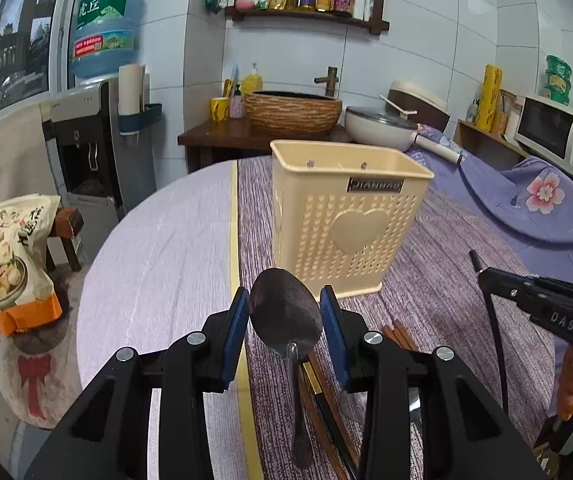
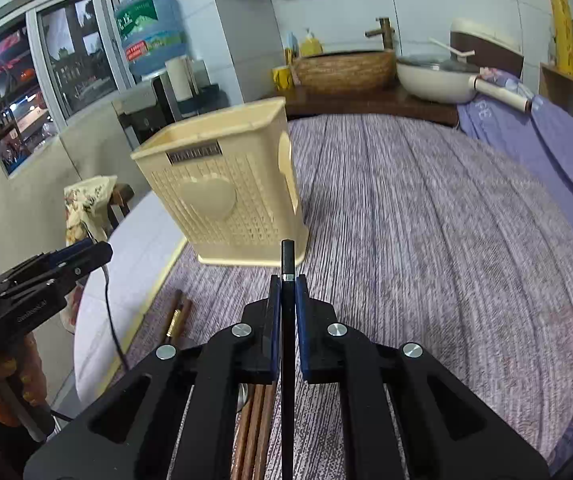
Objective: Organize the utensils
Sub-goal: 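Carry the spoon and chopstick up over the cream utensil holder with both tools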
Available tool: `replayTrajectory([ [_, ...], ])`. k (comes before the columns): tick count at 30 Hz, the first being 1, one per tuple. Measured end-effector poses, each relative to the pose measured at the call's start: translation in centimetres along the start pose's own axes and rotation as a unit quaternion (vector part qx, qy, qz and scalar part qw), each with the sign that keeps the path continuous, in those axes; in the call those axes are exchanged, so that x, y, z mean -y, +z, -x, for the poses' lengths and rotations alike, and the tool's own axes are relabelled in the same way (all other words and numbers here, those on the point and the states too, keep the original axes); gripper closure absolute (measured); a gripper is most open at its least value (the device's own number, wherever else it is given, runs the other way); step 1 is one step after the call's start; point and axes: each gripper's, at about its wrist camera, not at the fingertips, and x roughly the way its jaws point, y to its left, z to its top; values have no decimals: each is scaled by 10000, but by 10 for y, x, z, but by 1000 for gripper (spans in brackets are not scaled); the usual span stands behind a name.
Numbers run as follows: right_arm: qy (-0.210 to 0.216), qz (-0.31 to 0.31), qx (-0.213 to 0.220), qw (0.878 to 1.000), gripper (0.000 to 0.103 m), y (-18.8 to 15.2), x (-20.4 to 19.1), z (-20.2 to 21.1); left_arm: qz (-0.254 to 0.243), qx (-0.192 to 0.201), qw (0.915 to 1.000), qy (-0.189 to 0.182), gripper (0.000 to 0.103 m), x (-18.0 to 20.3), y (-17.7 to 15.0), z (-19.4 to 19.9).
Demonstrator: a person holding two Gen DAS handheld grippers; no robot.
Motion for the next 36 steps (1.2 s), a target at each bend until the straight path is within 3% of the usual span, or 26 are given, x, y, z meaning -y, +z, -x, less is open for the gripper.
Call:
replayTrajectory([
  [11,124,183,660,9976,95,30,-2,64,-94,261,9996,52,67,-3,10,18],
  [27,283,346,826,9956,95,44,-4,87,-87,382,9992,10,67,-10,19,30],
  [36,374,608,1042,9920,95,86,-20,90,-206,820,9964,-61,67,-5,63,45],
])
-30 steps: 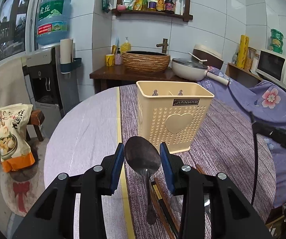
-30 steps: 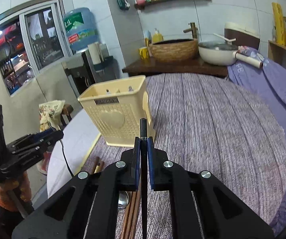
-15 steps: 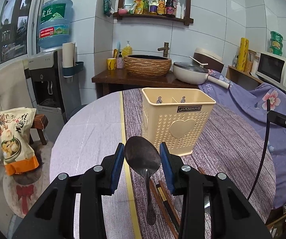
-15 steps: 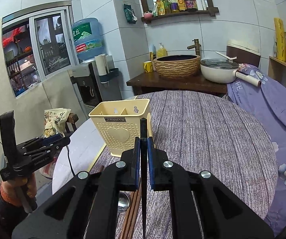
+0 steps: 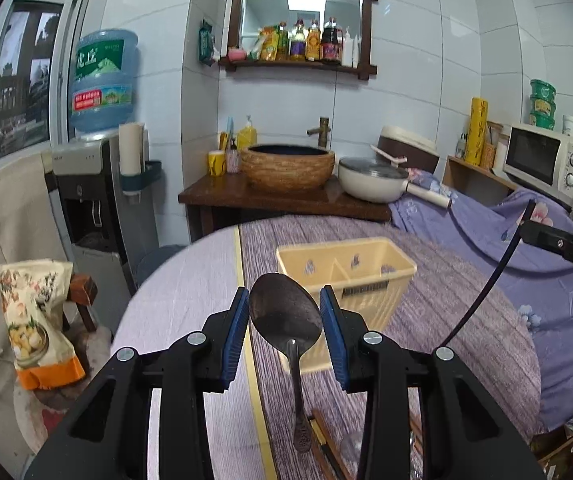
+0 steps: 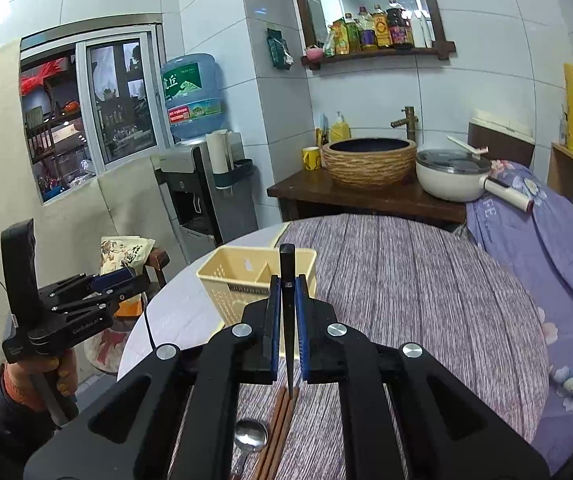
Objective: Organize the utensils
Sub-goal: 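Carry the spoon and chopstick up over the cream utensil holder with both tools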
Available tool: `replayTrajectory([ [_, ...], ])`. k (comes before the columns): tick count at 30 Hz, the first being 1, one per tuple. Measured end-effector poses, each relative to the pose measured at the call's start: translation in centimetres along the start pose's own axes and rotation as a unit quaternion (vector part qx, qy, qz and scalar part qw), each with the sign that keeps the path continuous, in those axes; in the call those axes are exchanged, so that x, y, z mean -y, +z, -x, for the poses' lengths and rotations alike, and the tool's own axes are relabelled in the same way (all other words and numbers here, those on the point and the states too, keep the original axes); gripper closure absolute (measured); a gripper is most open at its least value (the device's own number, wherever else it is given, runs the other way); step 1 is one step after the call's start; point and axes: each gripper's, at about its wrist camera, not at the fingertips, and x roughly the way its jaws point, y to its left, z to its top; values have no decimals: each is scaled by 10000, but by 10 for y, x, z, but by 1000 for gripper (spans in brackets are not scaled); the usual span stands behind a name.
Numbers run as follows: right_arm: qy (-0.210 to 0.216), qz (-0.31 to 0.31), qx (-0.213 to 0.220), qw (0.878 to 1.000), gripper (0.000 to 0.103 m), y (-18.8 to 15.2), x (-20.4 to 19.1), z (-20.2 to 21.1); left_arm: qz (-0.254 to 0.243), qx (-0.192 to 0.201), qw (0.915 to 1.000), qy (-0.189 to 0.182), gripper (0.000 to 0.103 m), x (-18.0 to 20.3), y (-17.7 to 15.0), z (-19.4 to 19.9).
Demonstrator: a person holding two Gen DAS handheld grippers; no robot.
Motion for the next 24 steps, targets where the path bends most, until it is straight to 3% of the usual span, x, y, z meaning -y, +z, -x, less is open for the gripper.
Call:
replayTrajectory([
  [9,148,111,383,9991,95,83,-17,-1,210,423,9986,-249,67,3,81,-12],
  [14,-22,297,818,9962,95,123,-31,0,328,620,9975,-92,67,6,112,-31],
  [20,-312,341,809,9957,95,130,-37,-33,354,685,9969,148,67,10,110,-66],
  [24,-369,161,644,9971,95,113,-29,-60,360,504,9981,44,67,11,88,-85],
])
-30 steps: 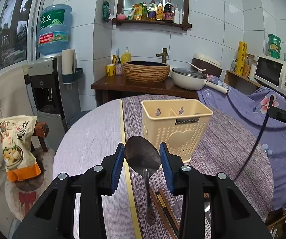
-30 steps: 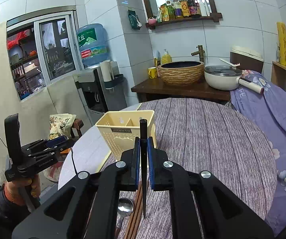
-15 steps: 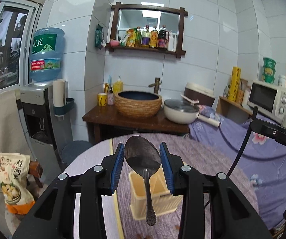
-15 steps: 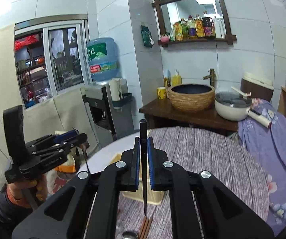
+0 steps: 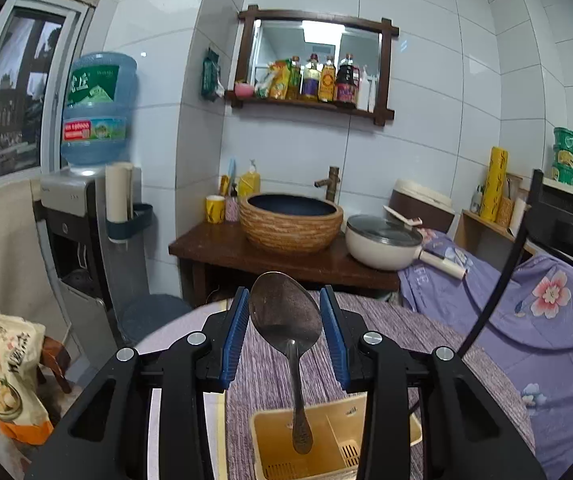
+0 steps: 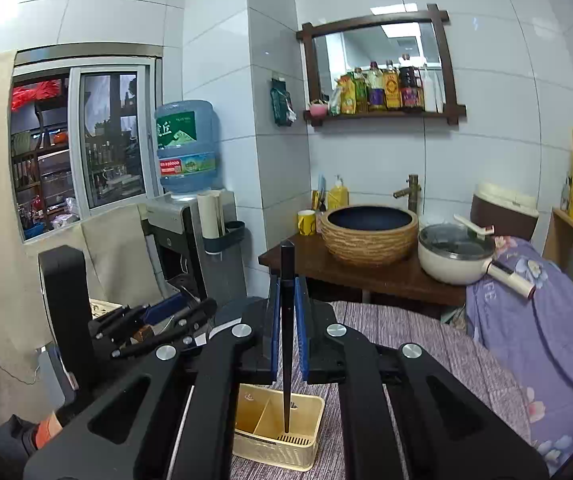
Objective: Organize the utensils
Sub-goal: 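Carry the spoon and chopstick up over the cream utensil holder with both tools, then open both tools to drop the spoon and chopstick into the holder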
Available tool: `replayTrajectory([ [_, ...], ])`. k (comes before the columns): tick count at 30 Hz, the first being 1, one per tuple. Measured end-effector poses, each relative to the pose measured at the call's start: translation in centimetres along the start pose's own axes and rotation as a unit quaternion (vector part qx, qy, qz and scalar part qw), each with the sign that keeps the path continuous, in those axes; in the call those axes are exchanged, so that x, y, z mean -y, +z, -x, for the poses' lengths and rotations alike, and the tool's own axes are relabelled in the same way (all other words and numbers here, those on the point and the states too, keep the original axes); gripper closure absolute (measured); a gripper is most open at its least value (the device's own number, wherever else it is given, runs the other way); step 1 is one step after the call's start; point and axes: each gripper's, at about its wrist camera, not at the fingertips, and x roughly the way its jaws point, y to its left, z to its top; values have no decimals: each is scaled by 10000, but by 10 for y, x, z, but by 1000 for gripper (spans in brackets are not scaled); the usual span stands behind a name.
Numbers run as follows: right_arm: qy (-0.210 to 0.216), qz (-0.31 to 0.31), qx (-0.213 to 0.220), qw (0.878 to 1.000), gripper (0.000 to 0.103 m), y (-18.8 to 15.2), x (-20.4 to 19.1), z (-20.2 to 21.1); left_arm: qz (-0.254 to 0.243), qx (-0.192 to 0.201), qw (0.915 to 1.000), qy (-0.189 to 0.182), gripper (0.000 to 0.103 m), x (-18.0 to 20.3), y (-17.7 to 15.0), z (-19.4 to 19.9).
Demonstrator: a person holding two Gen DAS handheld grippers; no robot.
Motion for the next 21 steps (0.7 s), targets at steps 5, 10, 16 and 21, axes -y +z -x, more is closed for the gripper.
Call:
replayTrajectory([
  [5,4,-150,-354,9993,95,-32,8,-27,-20,-314,9995,-34,67,-3,-27,-17],
  [10,32,-237,-654,9976,95,-59,13,-44,-157,-501,9986,-39,67,-2,-43,-24],
  [16,33,-317,-726,9969,95,-72,18,-47,-358,-683,9970,-5,67,0,-59,-29],
  [21,-18,-357,-727,9967,95,-73,21,-48,-472,-851,9952,-12,67,4,-69,-35],
])
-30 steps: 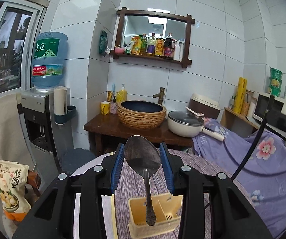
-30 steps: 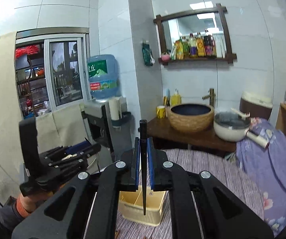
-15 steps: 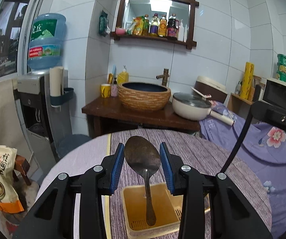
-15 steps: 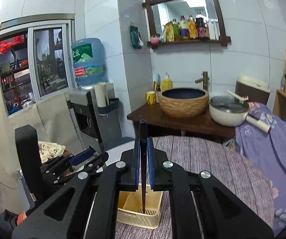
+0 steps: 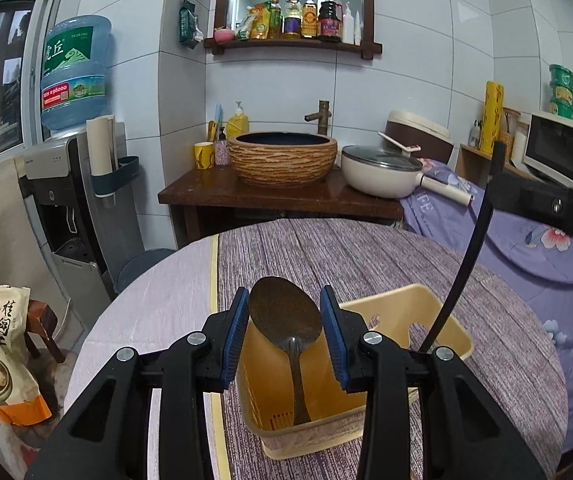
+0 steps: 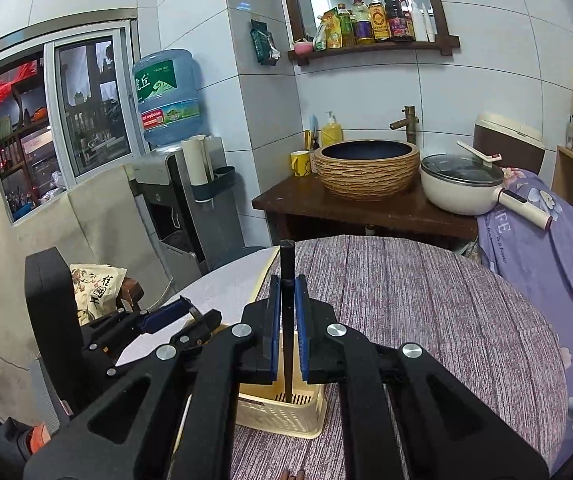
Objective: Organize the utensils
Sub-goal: 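Open both tools to drop the spoon and chopstick into the holder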
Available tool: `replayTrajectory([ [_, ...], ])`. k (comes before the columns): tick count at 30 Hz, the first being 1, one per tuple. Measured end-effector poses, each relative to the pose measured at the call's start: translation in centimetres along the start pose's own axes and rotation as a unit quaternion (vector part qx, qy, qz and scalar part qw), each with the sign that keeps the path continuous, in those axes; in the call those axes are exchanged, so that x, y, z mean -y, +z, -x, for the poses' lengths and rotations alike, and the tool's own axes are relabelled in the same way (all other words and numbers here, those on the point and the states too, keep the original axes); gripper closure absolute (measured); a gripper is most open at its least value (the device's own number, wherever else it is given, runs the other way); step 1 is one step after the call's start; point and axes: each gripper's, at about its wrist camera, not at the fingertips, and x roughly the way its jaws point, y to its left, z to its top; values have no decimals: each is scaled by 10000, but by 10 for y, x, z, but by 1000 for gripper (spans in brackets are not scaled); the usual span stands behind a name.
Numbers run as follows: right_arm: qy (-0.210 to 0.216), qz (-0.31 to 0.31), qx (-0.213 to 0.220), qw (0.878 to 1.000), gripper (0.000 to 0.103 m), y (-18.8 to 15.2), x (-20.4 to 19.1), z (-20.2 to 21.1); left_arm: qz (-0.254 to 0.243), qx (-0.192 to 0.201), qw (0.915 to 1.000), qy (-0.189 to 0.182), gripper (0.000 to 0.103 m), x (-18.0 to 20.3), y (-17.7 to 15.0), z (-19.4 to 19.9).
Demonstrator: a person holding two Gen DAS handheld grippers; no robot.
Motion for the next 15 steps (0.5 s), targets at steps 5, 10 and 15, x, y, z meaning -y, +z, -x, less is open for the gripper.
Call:
replayTrajectory([
  [5,-111,11,55,9999,95,-2,3,-1,-74,-138,9999,25,67,4,-7,-7],
  [10,-197,-32,75,9998,95,-2,7,-2,-112,-156,9998,32,67,5,-10,-8],
  [15,-233,-84,99,9996,95,-3,11,-3,-101,-131,9999,39,64,4,-10,-7],
])
